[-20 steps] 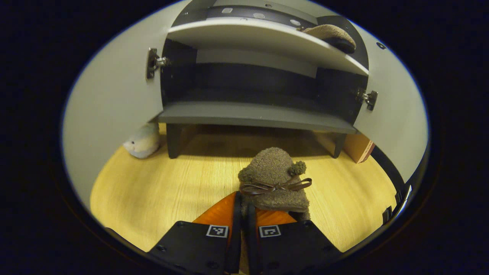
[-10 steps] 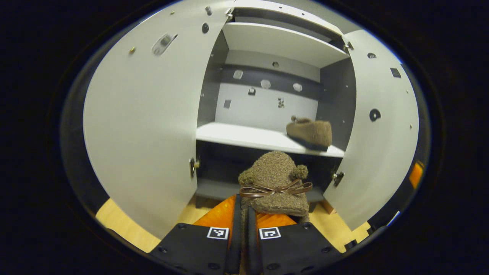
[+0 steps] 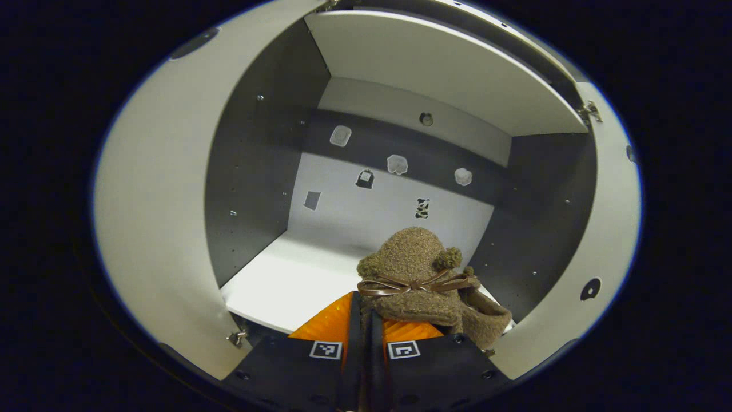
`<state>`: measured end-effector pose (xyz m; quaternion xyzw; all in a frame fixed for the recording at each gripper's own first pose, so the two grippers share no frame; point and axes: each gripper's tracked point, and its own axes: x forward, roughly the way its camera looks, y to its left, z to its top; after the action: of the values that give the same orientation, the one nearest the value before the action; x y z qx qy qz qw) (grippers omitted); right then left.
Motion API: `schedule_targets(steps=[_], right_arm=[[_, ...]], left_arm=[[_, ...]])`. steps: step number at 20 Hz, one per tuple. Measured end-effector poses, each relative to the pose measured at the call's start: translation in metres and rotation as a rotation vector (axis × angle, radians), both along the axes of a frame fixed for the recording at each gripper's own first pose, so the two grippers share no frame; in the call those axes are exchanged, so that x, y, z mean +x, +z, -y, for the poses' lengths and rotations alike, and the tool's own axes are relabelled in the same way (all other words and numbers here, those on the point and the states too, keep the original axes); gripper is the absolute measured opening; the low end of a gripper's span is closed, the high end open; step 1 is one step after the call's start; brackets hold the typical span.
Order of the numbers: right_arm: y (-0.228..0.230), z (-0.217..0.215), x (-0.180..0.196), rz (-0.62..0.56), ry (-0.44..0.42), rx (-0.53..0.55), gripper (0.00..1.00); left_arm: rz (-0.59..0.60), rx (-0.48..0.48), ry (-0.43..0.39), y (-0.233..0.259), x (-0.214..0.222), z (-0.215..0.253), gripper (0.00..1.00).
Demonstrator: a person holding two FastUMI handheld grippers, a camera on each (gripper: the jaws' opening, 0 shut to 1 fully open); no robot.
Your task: Grab one shoe with the right hand and put it into the shoe cabinet, grab the other shoe with the left hand and put it into the shoe cabinet; then close the right door with the right hand and the left door with the left hand.
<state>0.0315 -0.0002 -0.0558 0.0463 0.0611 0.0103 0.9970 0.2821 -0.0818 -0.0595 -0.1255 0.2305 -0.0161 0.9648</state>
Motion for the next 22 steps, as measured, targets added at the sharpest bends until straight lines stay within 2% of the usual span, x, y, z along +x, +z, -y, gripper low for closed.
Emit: schedule_targets(steps=[4,5,6,10,11,12,13,14,15,16,17,18,19,20,21,22], right_arm=[[-0.005,0.002,-0.002,-0.017,-0.005,-0.024,0.94],[-0.007,0.001,-0.001,-0.021,-0.004,-0.024,0.99],[-0.007,0.0,-0.002,-0.022,-0.003,-0.022,0.94],[-0.011,0.0,-0.005,-0.035,-0.002,0.003,0.94],[-0.013,0.001,-0.005,-0.038,-0.004,0.006,0.98],[-0.015,0.001,-0.004,-0.041,-0.007,0.009,0.94],[-0.016,0.003,-0.003,-0.043,-0.009,0.013,0.94],[-0.017,0.004,-0.003,-0.045,-0.011,0.018,0.94],[-0.016,0.004,-0.003,-0.045,-0.012,0.023,0.94],[-0.017,0.005,-0.003,-0.043,-0.015,0.027,0.94],[-0.016,0.006,-0.002,-0.041,-0.017,0.031,0.94],[-0.015,0.006,-0.002,-0.039,-0.017,0.033,0.94],[-0.015,0.006,-0.002,-0.038,-0.018,0.033,0.94],[-0.015,0.006,-0.002,-0.035,-0.018,0.032,0.94],[-0.015,0.006,-0.002,-0.035,-0.018,0.031,0.94],[-0.015,0.005,-0.002,-0.035,-0.015,0.031,0.98]], left_arm=[[-0.114,0.004,0.025,-0.035,0.048,0.007,0.15],[-0.12,0.014,0.027,-0.038,0.055,0.007,0.15],[-0.126,0.035,0.027,-0.042,0.063,0.007,0.15],[-0.199,0.064,0.023,-0.061,0.073,0.006,0.15],[-0.205,0.05,0.024,-0.065,0.074,0.005,0.15],[-0.209,0.038,0.027,-0.067,0.075,0.005,0.2],[-0.218,0.028,0.03,-0.071,0.074,0.004,0.26],[-0.217,0.013,0.031,-0.071,0.074,0.003,0.37],[-0.218,0.009,0.032,-0.072,0.074,0.002,0.34],[-0.22,0.009,0.031,-0.072,0.073,-0.001,0.45],[-0.226,0.01,0.028,-0.073,0.07,-0.002,0.49],[-0.224,0.001,0.016,-0.072,0.069,-0.002,0.64],[-0.226,0.002,0.017,-0.073,0.069,-0.004,0.58],[-0.223,-0.004,0.002,-0.071,0.066,-0.002,0.62],[-0.213,-0.004,0.0,-0.066,0.062,-0.002,0.7],[-0.179,-0.009,-0.008,-0.056,0.061,-0.001,0.85]])
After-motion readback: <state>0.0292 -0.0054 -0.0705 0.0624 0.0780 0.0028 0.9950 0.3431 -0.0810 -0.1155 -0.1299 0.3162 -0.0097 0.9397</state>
